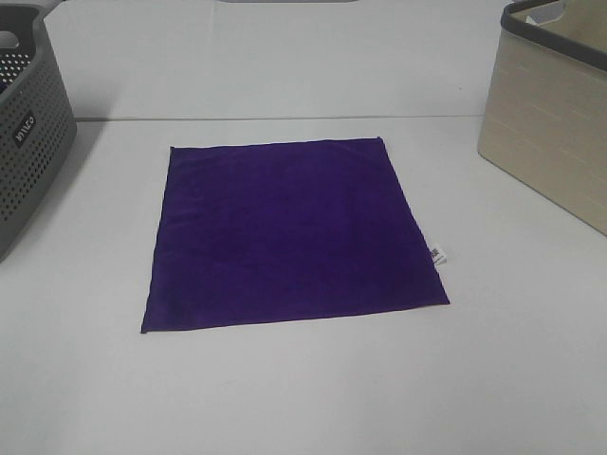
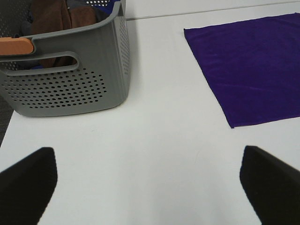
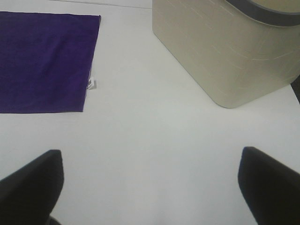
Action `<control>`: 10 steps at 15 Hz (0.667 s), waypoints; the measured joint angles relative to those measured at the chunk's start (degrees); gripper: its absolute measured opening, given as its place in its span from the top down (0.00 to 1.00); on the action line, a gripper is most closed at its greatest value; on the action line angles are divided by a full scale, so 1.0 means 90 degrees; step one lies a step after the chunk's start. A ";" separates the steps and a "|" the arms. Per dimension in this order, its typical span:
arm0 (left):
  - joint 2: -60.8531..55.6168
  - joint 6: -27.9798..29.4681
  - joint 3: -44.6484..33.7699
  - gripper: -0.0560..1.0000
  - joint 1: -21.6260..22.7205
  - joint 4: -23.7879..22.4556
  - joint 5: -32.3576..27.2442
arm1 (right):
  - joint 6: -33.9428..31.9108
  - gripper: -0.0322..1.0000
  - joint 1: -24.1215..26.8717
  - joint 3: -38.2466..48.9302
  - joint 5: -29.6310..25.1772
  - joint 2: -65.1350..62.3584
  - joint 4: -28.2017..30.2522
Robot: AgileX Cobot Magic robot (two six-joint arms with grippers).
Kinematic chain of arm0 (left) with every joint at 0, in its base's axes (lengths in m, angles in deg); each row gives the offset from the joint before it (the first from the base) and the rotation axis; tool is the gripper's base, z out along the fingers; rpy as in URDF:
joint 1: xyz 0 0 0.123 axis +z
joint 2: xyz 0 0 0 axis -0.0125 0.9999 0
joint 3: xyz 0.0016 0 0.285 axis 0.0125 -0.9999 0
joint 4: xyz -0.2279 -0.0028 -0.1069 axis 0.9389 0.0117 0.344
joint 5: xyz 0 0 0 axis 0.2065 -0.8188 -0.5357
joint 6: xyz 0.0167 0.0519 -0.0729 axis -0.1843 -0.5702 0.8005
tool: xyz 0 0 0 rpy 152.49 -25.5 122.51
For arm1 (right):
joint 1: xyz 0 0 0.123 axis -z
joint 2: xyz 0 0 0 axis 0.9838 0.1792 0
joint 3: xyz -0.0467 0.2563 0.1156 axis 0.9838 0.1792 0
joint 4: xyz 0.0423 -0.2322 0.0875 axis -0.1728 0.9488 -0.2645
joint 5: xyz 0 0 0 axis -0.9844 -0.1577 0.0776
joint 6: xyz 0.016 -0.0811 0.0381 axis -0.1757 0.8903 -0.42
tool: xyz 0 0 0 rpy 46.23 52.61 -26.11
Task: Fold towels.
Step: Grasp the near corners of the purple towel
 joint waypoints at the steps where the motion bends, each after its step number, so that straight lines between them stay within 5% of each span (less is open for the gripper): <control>1: 0.0000 0.0000 0.0000 0.01 0.0000 0.0000 0.0000 | 0.0000 0.02 0.0000 0.0000 0.0000 0.0000 0.0000; 10: 0.0000 0.0000 0.0000 0.01 0.0000 0.0000 0.0000 | 0.0000 0.02 0.0000 0.0000 0.0000 0.0000 0.0000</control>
